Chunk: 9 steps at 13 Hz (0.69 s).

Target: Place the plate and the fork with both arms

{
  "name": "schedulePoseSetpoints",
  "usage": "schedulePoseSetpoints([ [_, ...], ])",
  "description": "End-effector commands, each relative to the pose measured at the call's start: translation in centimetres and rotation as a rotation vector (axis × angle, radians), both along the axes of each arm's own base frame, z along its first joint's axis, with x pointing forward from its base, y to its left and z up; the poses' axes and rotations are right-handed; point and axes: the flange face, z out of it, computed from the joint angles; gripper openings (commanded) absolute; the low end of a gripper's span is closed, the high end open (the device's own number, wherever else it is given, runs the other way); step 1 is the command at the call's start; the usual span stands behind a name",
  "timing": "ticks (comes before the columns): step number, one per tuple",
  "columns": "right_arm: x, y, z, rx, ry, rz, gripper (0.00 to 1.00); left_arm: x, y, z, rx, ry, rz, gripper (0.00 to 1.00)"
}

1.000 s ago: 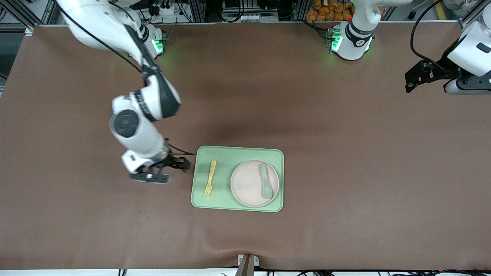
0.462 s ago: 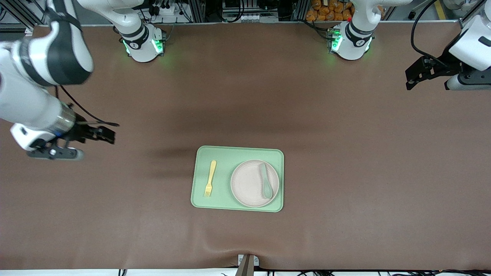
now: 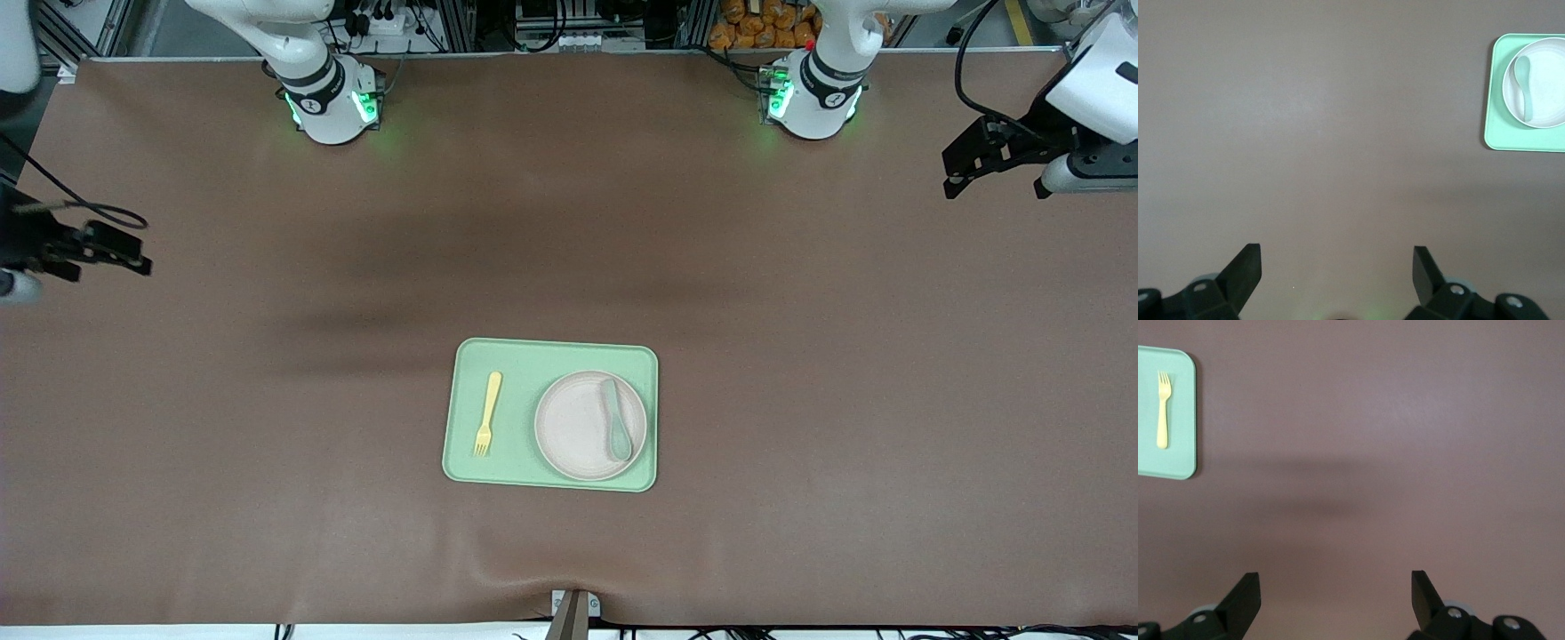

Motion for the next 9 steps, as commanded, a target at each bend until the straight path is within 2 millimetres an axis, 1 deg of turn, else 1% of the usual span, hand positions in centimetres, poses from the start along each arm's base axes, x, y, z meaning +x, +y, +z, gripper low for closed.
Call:
schedulePoseSetpoints([
  [1, -2.2, -0.1, 3.1, 0.015, 0.002, 0.0, 1.0, -0.8, 0.4, 0.7, -0.013, 0.001, -0.012, 1.0],
  [2, -2.8, 0.1, 3.8, 0.012, 0.002, -0.008, 1.0, -0.8, 0.5, 0.8, -0.013, -0.002, -0.009, 1.0],
  [4, -3.1, 1.5, 4.1, 0.002, 0.032, -0.077, 1.0, -0.8, 0.8, 0.9, -0.012, -0.002, -0.002, 1.0],
  [5, -3.3, 1.7, 4.2, 0.001, 0.046, -0.098, 1.0, -0.8, 0.8, 0.9, -0.014, -0.002, -0.004, 1.0],
  [9, -3.7, 1.5, 4.5, -0.016, 0.05, -0.1, 1.0, -1.1, 0.8, 1.3, -0.017, 0.005, -0.004, 1.0],
])
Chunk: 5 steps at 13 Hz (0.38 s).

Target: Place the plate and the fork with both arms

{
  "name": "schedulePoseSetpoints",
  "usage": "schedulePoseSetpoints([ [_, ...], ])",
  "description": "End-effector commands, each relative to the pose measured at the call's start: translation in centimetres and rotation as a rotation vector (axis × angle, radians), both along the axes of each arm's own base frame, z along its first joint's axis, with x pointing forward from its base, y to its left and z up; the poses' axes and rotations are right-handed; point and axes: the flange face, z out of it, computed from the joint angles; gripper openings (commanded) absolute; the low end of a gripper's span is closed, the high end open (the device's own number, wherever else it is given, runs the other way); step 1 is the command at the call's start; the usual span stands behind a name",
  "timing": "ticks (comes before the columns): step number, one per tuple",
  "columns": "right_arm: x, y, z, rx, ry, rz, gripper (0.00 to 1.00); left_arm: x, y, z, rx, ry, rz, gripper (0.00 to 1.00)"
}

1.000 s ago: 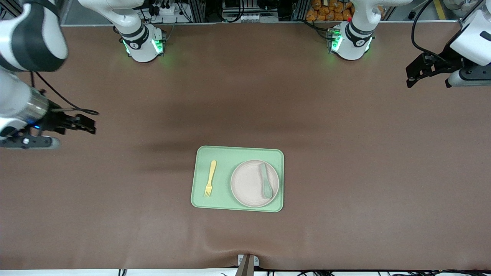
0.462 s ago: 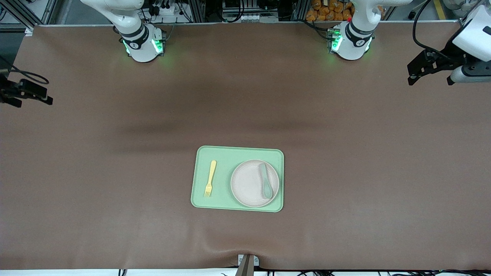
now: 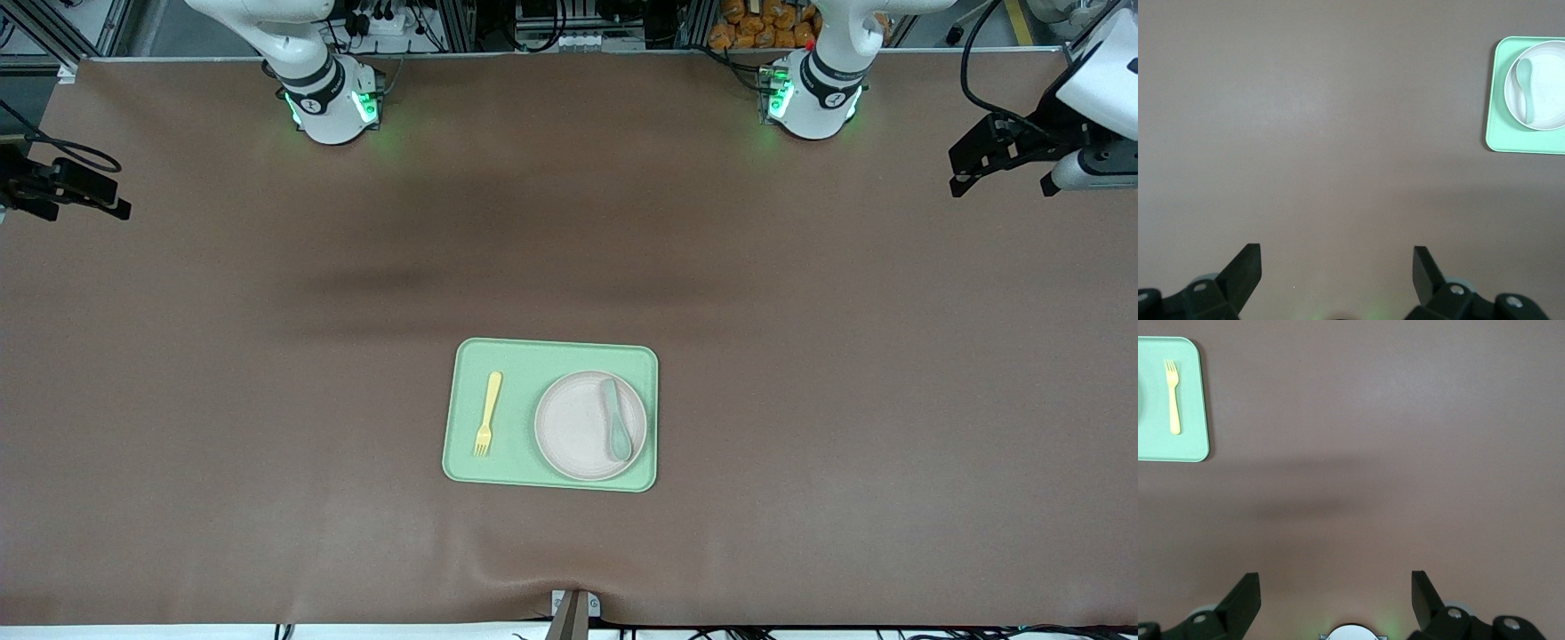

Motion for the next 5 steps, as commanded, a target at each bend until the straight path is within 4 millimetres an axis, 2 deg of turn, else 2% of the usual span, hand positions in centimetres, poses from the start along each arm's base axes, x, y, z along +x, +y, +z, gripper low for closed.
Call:
schedulePoseSetpoints([
  [1, -0.59, 0.02, 0.83, -0.014, 0.005, -0.019, 1.0, -0.98, 0.17, 0.93, -0.031, 0.013, -0.014, 1.0],
  [5, -0.63, 0.02, 1.07, -0.014, 0.004, -0.02, 1.0, -1.12, 0.69, 0.83, -0.072, 0.038, 0.003, 1.0],
])
